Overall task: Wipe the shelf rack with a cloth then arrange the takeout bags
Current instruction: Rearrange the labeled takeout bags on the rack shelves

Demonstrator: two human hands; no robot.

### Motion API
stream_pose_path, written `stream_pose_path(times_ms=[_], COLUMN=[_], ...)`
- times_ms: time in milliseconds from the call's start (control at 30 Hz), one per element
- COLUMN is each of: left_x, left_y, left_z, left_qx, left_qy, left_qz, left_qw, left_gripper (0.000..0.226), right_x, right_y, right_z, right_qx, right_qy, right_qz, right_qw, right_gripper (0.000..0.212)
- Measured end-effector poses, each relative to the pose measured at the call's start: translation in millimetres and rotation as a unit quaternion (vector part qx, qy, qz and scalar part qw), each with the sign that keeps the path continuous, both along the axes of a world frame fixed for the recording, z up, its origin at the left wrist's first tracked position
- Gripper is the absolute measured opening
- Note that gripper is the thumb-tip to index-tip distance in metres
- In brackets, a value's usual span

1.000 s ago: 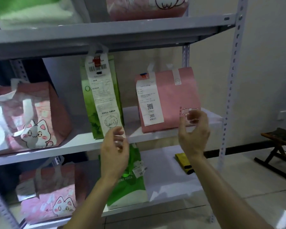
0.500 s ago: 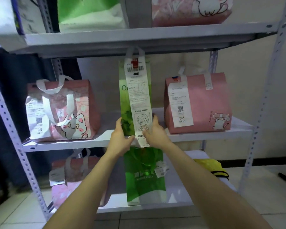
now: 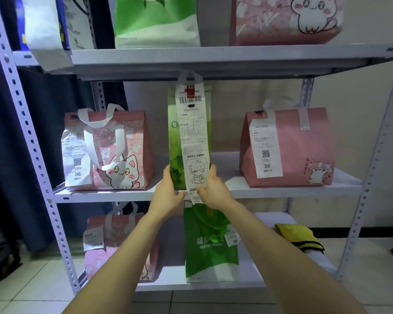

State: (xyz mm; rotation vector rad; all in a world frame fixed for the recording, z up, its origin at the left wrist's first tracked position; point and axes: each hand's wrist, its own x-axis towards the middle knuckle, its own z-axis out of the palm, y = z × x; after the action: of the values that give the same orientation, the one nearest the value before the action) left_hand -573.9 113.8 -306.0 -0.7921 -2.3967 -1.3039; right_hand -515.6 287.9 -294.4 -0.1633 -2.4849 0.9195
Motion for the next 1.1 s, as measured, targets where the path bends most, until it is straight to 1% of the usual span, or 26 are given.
stream_pose_path(times_ms=[100,167,233,267,300,333,367,433,500,567,600,633,667,700,733,800,833,867,900,967,1033,1100], left_x=[2.3,9.5,20.2,25.9,31.6,37.1,43.4,55.7,65.9,73.4,75.5,76.0,75.1,73.6,71.5,65.4,62.3,59.7,57.8,56.8,58.0,60.0], left_y=[-0.9,0.0,0.7,2.5,6.6,13.0,21.3,43.2,71.7,104.0,120.5,136.0,149.7,161.7,171.9,186.4,190.6,193.1,194.0,191.7,187.3,179.9], left_z=[1.6,1.0,1.7,3.0,5.4,9.2,14.0,22.9,28.6,29.2,28.8,28.3,28.2,28.5,29.3,28.5,26.7,24.8,23.0,19.0,15.0,11.9], left_qx=[0.0,0.04,0.104,0.136,0.164,0.184,0.197,0.21,0.207,0.186,0.167,0.144,0.118,0.091,0.068,0.031,0.016,0.006,-0.001,0.0,-0.002,0.002], left_qy=[-0.008,-0.011,0.03,0.07,0.114,0.151,0.174,0.198,0.204,0.181,0.145,0.094,0.042,0.0,-0.033,-0.075,-0.084,-0.087,-0.089,-0.091,-0.074,-0.052], left_qz=[-0.014,-0.01,0.052,0.084,0.099,0.094,0.075,0.03,-0.013,-0.051,-0.068,-0.086,-0.105,-0.125,-0.146,-0.179,-0.186,-0.187,-0.187,-0.187,-0.172,-0.153], left_qw=[1.0,0.999,0.993,0.985,0.975,0.967,0.962,0.957,0.957,0.964,0.973,0.981,0.987,0.988,0.986,0.98,0.979,0.978,0.978,0.978,0.982,0.987], left_gripper=[0.094,0.094,0.086,0.079,0.071,0.063,0.056,0.044,0.033,0.025,0.028,0.038,0.051,0.064,0.076,0.094,0.099,0.103,0.106,0.108,0.105,0.1], right_x=[-0.1,4.4,13.6,20.0,27.3,36.0,45.8,67.3,89.4,112.3,122.9,132.3,140.0,146.4,151.1,155.8,155.6,154.2,151.8,144.3,136.9,130.6], right_y=[1.4,1.5,2.4,4.8,9.3,15.3,22.7,42.8,74.1,115.7,138.3,161.3,183.9,204.7,222.5,250.0,260.3,267.7,272.4,274.3,267.9,257.6], right_z=[2.0,2.9,5.1,7.0,9.3,12.0,15.1,21.9,29.6,33.4,33.4,31.6,28.1,24.2,20.9,15.2,13.4,12.4,11.3,7.5,3.6,0.3], right_qx=[-0.022,-0.04,-0.034,-0.026,-0.02,-0.016,-0.014,-0.015,-0.019,-0.024,-0.031,-0.043,-0.06,-0.081,-0.104,-0.139,-0.152,-0.161,-0.163,-0.14,-0.118,-0.11], right_qy=[-0.01,-0.013,0.01,0.036,0.07,0.112,0.157,0.238,0.301,0.342,0.356,0.363,0.356,0.33,0.286,0.18,0.139,0.106,0.082,0.063,0.067,0.076], right_qz=[0.009,0.023,0.02,0.004,-0.015,-0.028,-0.03,-0.035,-0.075,-0.161,-0.22,-0.276,-0.317,-0.34,-0.341,-0.301,-0.274,-0.249,-0.229,-0.22,-0.22,-0.207], right_qw=[1.0,0.999,0.999,0.999,0.997,0.993,0.987,0.971,0.95,0.925,0.908,0.889,0.877,0.877,0.889,0.926,0.94,0.949,0.956,0.963,0.966,0.969], right_gripper=[0.053,0.057,0.069,0.075,0.076,0.071,0.061,0.041,0.031,0.03,0.033,0.04,0.05,0.063,0.078,0.108,0.118,0.123,0.122,0.108,0.096,0.089])
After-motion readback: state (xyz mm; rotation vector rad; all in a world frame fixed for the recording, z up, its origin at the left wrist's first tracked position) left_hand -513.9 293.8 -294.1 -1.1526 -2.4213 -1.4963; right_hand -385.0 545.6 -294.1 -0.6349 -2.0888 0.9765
